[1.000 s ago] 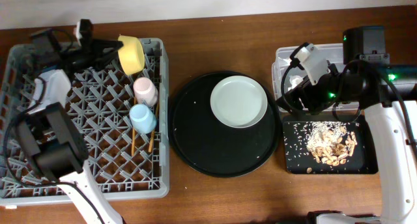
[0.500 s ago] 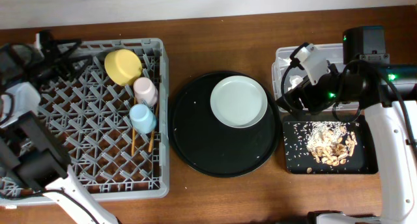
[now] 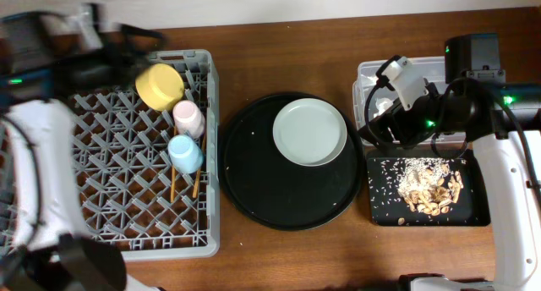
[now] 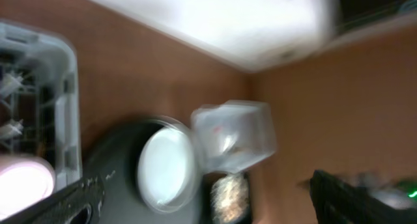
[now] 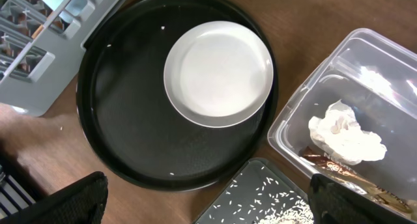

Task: Sort waste into correct bins and load items into the dishwasher rack
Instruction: 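Reach the left gripper to the white plate on the round tray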

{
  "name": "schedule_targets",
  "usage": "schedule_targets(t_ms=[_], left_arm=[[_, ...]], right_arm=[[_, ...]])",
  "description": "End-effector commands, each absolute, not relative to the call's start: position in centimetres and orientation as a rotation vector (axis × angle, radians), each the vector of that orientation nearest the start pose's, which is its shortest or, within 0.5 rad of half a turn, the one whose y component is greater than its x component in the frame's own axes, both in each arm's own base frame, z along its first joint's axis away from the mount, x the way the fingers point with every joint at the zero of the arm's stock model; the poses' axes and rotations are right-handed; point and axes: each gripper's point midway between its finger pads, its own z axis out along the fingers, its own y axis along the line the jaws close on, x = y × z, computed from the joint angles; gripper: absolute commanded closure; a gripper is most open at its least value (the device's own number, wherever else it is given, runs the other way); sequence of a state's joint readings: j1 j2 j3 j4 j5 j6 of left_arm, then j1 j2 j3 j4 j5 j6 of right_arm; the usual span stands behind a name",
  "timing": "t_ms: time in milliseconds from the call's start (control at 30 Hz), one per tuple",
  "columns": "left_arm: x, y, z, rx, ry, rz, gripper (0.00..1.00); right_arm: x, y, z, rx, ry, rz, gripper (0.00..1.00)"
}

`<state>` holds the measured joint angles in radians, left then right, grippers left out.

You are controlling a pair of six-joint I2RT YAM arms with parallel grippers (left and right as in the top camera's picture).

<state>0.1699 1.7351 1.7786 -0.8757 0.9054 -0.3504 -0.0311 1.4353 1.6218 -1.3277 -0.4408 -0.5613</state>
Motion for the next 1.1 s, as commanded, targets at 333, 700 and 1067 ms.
schedule_targets(t_ms=[333, 700, 1067], left_arm=[[37.8, -30.8, 13.6, 0.642, 2.711, -0.737, 1.00], [35.8, -32.7, 2.8, 0.679, 2.901, -0.384, 1.00], [31.2, -32.4, 2.0, 0.798, 3.010, -0.254, 0.99]], right_arm=[[31.3, 6.2, 27.9, -0.802, 2.434, 0.361, 0.01], [31.3, 6.2, 27.9, -0.802, 2.434, 0.361, 0.01], [31.3, 6.2, 27.9, -0.802, 2.434, 0.361, 0.01]])
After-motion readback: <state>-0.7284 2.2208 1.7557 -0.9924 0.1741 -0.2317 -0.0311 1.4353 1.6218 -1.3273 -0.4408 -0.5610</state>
